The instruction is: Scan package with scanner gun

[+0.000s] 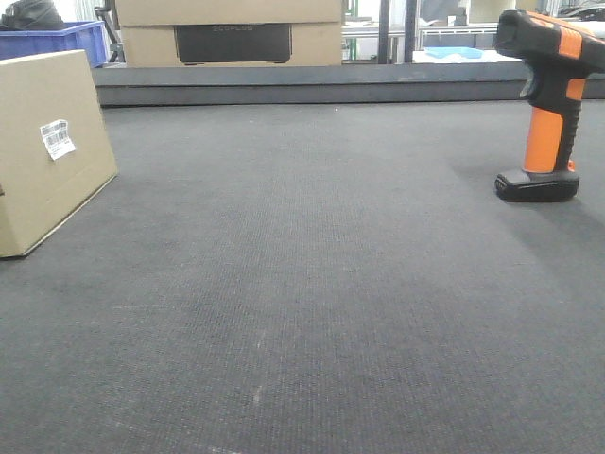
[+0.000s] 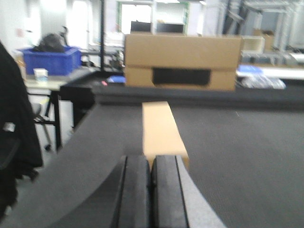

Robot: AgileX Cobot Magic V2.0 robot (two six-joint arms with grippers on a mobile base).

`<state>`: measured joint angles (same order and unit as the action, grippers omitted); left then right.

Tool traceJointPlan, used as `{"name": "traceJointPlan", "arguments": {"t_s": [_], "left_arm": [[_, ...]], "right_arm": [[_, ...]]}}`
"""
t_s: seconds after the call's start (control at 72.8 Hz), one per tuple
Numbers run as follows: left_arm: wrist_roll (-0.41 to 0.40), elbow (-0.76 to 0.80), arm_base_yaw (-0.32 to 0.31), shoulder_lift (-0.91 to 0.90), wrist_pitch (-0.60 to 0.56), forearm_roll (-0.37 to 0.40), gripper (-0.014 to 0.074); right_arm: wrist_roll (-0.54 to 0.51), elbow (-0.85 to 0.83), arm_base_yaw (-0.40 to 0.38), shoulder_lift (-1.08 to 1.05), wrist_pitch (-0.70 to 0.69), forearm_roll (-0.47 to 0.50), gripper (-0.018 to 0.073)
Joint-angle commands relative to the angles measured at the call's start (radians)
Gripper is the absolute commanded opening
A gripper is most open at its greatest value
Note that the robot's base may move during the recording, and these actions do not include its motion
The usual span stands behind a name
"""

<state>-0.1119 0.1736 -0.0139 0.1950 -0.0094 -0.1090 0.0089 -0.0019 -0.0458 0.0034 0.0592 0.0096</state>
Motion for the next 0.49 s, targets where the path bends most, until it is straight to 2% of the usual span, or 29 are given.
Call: {"name": "traceJointPlan", "arguments": {"t_s": [0.0, 0.179, 0.481], "left_arm": [[0.035, -0.071, -0.032, -0.051, -0.034, 0.028, -0.0111], [0.035, -0.174, -0.042, -0.194, -0.032, 0.048, -0.0111], [0.035, -0.174, -0.038, -0.195, -0.012, 0.048, -0.0111]], "right_arm": [[0.002, 0.002, -0.006, -0.003, -0.014, -0.010, -0.0168], [0.002, 0.002, -0.006, -0.003, -0.014, -0.010, -0.0168], [0.002, 0.002, -0.006, -0.003, -0.019, -0.010, -0.0168]]}}
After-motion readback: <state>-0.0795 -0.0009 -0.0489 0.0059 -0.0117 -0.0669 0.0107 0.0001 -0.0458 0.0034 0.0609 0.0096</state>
